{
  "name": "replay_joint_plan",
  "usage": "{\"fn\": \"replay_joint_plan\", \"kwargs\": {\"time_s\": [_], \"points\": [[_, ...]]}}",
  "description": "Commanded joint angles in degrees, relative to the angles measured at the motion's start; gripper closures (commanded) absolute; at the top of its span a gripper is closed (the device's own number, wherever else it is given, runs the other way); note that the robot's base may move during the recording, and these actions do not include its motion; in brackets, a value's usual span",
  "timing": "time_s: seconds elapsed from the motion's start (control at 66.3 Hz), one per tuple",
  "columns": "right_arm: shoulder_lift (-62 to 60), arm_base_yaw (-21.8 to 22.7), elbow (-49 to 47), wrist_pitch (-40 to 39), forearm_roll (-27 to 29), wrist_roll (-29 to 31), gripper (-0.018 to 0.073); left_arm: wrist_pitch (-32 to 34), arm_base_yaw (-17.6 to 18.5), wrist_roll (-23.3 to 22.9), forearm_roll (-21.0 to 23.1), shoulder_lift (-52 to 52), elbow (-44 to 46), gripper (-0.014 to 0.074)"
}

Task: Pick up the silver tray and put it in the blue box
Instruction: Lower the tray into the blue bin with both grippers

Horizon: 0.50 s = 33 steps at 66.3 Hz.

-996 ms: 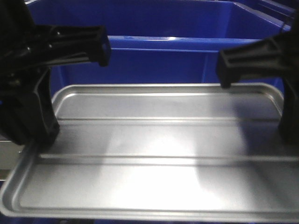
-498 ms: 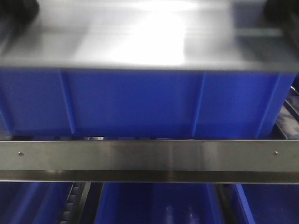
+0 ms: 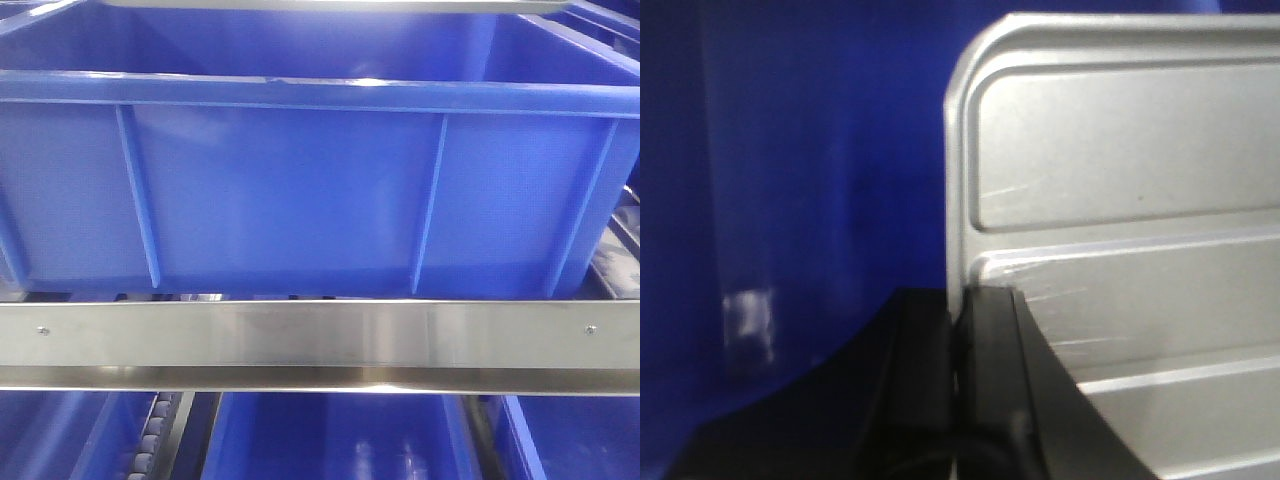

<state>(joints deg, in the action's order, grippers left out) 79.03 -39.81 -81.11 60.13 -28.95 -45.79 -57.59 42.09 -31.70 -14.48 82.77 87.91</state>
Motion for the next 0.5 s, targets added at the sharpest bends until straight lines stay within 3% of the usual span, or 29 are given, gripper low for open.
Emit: {"fn": "replay_joint_plan", "kwargs": {"time_s": [0.0,0.241,0.483], "points": [[1.1,1.3,-3.7,-14.9,1.1,2.7,0.0501,11.3,-0.8,3.0,6.5,0.1,2.3,0.0700],[7.2,6.4,-5.1,-24.1,1.1,3.5,0.0501,19.5,-7.1,5.9,6.5,4.1,2.3,0.0700],[11.3,8.7,-5.1,-29.3,1.0,3.5,0.0501,22.2,-11.3,6.0,6.4,9.2,2.3,0.0700]]}}
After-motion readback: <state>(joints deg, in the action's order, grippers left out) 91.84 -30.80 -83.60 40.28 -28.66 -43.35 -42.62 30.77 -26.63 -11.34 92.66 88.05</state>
